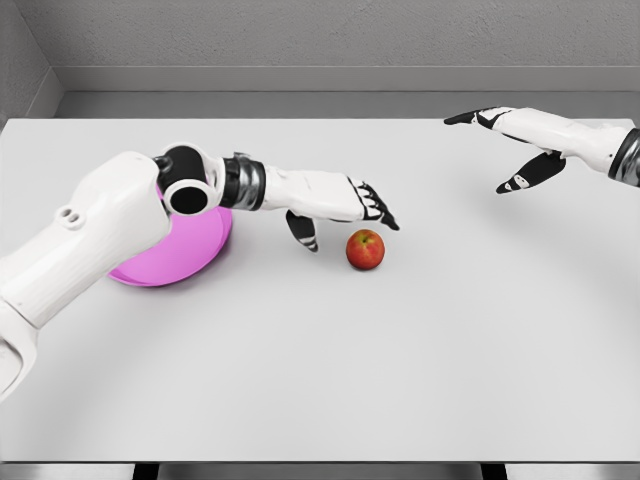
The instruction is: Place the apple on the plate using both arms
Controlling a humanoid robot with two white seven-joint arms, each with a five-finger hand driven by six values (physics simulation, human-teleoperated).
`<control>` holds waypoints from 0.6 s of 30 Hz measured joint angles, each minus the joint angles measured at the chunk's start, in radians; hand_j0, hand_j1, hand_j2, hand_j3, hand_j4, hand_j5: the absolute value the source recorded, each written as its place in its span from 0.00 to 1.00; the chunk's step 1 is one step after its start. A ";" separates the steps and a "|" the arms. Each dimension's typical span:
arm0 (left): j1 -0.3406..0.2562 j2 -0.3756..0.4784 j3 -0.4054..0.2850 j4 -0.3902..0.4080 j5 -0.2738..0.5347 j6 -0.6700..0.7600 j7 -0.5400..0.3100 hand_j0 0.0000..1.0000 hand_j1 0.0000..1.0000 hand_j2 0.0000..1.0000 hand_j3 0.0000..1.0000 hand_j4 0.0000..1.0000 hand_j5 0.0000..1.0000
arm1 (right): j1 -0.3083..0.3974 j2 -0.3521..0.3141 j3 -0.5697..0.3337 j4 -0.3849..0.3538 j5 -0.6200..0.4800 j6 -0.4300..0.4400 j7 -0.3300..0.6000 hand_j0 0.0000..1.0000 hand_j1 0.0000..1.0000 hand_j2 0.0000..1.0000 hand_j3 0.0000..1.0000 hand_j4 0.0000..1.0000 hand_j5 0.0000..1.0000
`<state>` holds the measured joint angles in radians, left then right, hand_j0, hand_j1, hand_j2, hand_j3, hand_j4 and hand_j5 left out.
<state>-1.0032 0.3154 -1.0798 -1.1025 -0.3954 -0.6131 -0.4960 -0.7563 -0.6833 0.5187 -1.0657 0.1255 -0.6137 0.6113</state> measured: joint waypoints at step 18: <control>-0.002 -0.064 -0.029 0.045 -0.017 0.000 0.000 0.93 0.93 0.93 0.93 0.93 0.93 | 0.000 0.000 0.001 0.000 0.000 0.000 0.000 1.00 1.00 1.00 1.00 1.00 1.00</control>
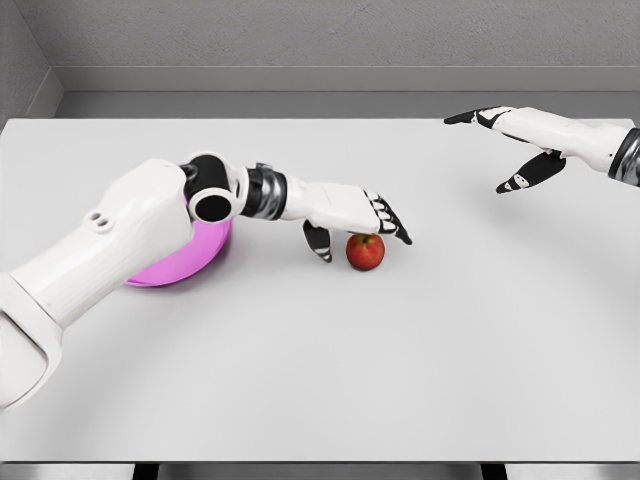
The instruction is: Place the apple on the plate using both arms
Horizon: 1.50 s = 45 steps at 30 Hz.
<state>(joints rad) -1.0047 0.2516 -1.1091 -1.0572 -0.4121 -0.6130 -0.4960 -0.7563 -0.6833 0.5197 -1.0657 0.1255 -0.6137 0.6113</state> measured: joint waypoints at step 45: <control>-0.005 -0.019 -0.026 0.019 -0.056 0.000 0.000 0.54 0.54 0.54 0.54 0.54 0.54 | -0.002 0.002 0.001 -0.001 0.002 0.000 0.000 1.00 1.00 1.00 1.00 1.00 1.00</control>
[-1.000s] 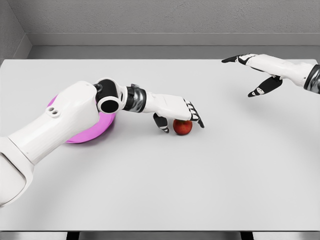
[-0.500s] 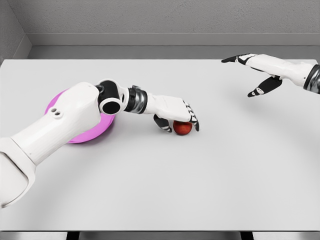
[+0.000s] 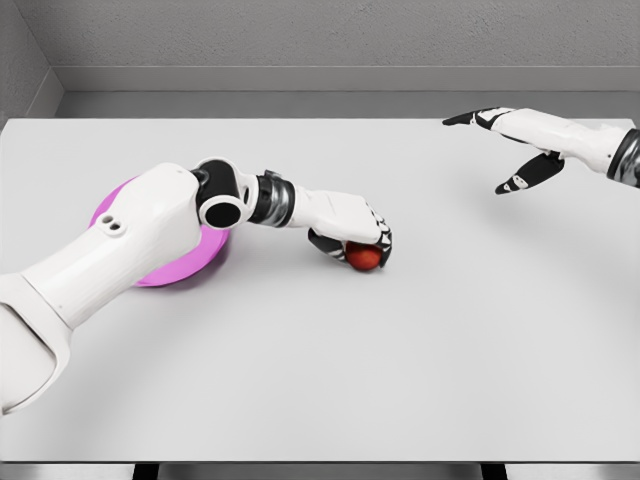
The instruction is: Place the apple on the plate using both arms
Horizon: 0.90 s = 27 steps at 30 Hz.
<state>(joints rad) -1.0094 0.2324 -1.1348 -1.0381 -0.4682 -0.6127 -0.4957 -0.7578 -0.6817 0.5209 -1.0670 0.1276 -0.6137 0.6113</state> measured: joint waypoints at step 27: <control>0.014 0.571 0.096 -0.155 0.245 -0.001 0.002 1.00 1.00 1.00 1.00 1.00 1.00 | -0.002 0.005 -0.001 0.002 0.005 0.000 0.000 1.00 1.00 1.00 1.00 1.00 1.00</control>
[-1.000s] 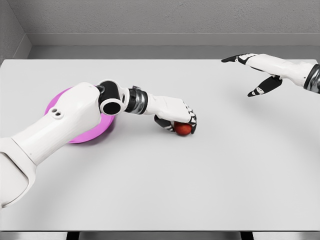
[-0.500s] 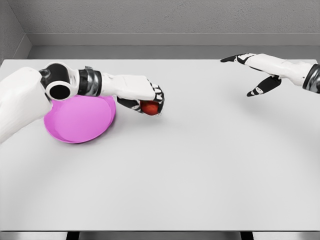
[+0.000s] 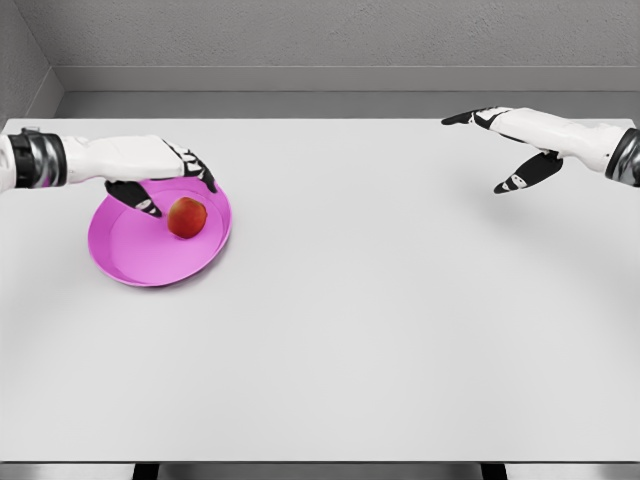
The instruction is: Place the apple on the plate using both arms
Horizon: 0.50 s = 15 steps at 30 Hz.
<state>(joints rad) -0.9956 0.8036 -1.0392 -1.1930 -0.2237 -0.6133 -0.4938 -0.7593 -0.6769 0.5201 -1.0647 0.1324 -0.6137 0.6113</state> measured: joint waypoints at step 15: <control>-0.005 -0.063 0.102 0.529 0.135 0.000 0.005 1.00 1.00 1.00 1.00 1.00 1.00 | 0.000 -0.001 0.000 -0.002 0.000 0.000 0.000 1.00 1.00 1.00 1.00 1.00 1.00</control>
<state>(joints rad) -1.0002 0.7410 -0.9368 -0.6640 -0.0885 -0.6131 -0.4892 -0.7593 -0.6774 0.5206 -1.0671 0.1329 -0.6137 0.6113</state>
